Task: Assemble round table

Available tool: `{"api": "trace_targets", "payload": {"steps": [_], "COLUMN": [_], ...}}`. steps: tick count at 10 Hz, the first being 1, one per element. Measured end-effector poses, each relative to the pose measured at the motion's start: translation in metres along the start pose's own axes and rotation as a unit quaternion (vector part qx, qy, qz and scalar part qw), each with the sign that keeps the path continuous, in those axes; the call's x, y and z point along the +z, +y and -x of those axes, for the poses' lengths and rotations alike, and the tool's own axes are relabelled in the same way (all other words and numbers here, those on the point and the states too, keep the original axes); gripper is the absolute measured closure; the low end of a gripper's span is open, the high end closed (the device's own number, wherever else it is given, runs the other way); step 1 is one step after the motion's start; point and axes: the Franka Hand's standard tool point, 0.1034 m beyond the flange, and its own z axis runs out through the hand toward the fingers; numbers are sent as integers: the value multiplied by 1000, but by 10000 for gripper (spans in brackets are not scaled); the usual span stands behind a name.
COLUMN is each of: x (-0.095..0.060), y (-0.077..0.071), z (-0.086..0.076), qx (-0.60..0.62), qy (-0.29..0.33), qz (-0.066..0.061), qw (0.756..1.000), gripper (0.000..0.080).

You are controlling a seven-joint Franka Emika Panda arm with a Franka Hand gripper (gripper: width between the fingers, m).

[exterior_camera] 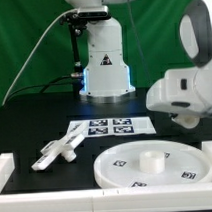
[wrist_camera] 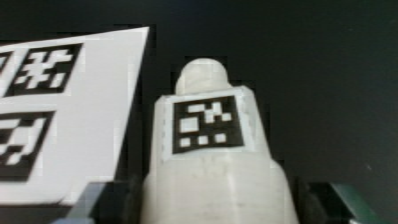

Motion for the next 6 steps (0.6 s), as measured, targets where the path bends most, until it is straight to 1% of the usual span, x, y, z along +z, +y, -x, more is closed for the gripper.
{"api": "trace_targets", "payload": {"steps": [1,2,3,4,5,6], "x": [-24,-42,-52,-50,-48,-51], "y": [15,28,32,26,24,22], "z": [15,29,33,27,26,24], "qx": [-22,-26,-24,-27,-29,-30], "qy": [25,52,88,132,159,191], "qz": [-8,-9,-13,-20,-24,-30], "qw": [999,998,996,991,987,981], "gripper": [395,395,395,395,395,393]}}
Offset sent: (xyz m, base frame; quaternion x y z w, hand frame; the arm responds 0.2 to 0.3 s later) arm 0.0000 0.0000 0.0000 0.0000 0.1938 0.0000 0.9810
